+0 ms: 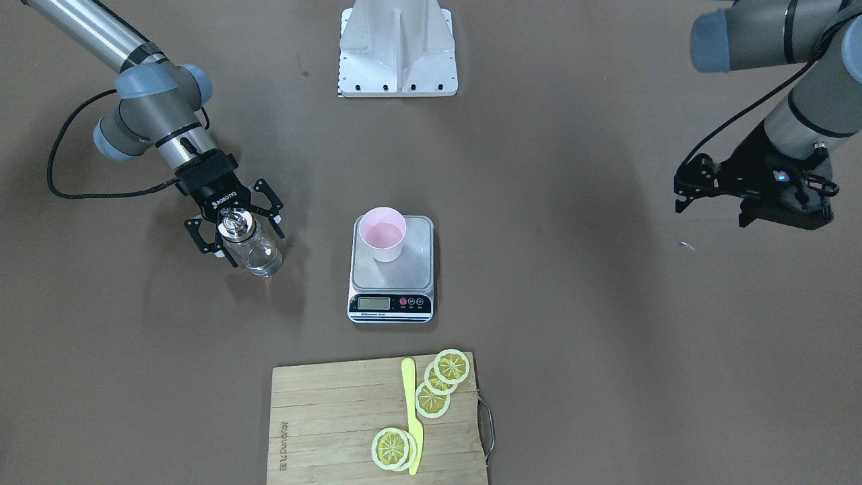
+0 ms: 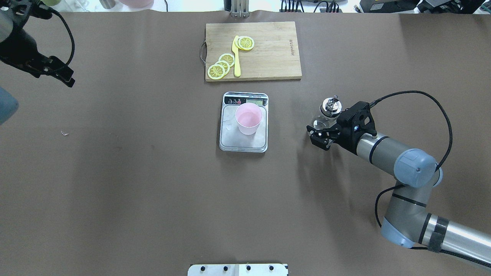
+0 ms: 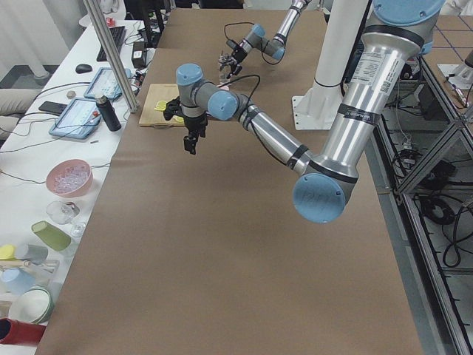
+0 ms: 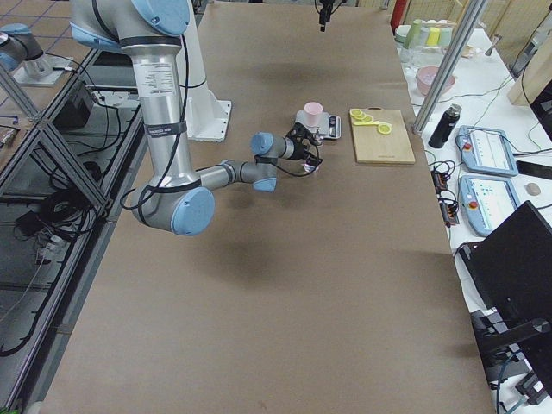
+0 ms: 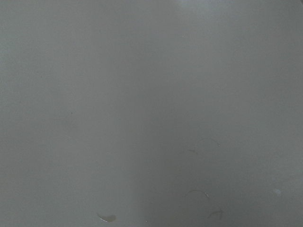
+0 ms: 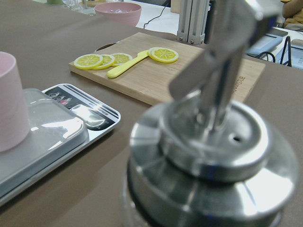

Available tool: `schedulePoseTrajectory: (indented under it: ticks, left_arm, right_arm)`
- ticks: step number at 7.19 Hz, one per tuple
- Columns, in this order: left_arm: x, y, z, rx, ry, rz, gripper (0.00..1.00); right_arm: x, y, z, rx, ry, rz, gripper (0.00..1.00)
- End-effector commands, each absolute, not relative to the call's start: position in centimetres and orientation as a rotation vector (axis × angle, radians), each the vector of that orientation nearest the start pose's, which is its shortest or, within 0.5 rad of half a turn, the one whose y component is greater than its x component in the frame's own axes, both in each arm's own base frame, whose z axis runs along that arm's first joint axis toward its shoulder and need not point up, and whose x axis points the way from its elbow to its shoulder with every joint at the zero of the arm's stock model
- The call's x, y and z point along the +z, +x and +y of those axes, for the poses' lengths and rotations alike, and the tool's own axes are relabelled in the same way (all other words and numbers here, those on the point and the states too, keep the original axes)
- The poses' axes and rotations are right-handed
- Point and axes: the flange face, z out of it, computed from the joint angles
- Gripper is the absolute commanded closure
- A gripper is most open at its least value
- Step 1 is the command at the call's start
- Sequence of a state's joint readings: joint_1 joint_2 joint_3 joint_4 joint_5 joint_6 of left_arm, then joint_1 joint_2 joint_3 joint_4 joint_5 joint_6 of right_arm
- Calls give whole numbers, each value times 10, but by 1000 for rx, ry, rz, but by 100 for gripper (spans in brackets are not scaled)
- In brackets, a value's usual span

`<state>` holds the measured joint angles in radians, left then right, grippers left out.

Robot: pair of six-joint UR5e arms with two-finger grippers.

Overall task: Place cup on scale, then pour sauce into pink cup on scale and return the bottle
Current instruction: 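Lift the dispenser with the right gripper off the table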

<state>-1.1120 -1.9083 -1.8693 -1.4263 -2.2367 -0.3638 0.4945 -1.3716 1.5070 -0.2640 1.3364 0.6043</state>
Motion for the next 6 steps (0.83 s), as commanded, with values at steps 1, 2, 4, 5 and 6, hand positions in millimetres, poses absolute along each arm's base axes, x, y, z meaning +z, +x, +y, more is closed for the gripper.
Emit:
schedulePoseTrajectory:
  ticks: [1,2,4,5,6]
  left_arm:
    - [353,193,-553,253,171,787,2]
    - [352,193,-553,253,173,788,2]
    - [352,193,-552,254,174,788,2]
    - [352,193,-552,254,174,788,2]
    - [352,193,-553,253,173,788,2]
  right_arm:
    - [443,-441,-414,-220,1097,-936,13]
    - [443,-441,-414,-220,1097,-936,15]
    - [437,-444,-416,-217,1103,-942,21]
    - [442,-445,-417,-218,1099,-936,21]
    - [443,-445,-417,-214,1101,-929,21]
